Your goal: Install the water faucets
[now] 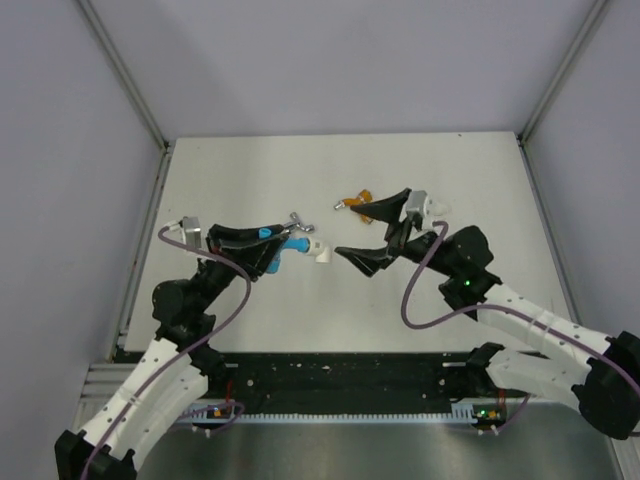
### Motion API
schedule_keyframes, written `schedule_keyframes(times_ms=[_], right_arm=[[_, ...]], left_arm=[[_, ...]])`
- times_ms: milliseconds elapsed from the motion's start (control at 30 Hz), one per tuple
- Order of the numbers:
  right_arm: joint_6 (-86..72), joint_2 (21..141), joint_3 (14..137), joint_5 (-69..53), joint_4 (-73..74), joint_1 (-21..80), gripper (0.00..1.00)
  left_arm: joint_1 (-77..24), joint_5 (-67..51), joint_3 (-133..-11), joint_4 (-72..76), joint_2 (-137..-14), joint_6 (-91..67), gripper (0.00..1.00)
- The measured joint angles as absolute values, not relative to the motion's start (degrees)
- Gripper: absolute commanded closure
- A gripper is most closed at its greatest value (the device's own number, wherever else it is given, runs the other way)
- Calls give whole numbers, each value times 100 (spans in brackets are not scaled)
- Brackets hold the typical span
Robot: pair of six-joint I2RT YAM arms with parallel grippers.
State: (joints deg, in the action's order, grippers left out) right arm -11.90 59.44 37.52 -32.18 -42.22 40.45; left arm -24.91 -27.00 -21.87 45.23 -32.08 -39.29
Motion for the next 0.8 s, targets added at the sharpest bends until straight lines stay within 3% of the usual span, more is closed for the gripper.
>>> schedule_keyframes(times_ms=[300,633,700,800], right_arm=[[1332,5876,2652,-1900,-4866,5227,1],[3356,6783,2589,-816,-5771,6020,3],[3579,7024,2589,-652,-5951,6023,8],[3778,7203,2589,-558,-6055,6023,27]], left_arm=[[-2491,-1533,-2355,3153,-3138,-4764,100],[-2491,-1321,-2362,2877,-3232,-5365,100],[-2491,-1398,-2381,2838,-3253,-5419,100],[-2491,-1492,-2423,2823,-3249,-5459,100]])
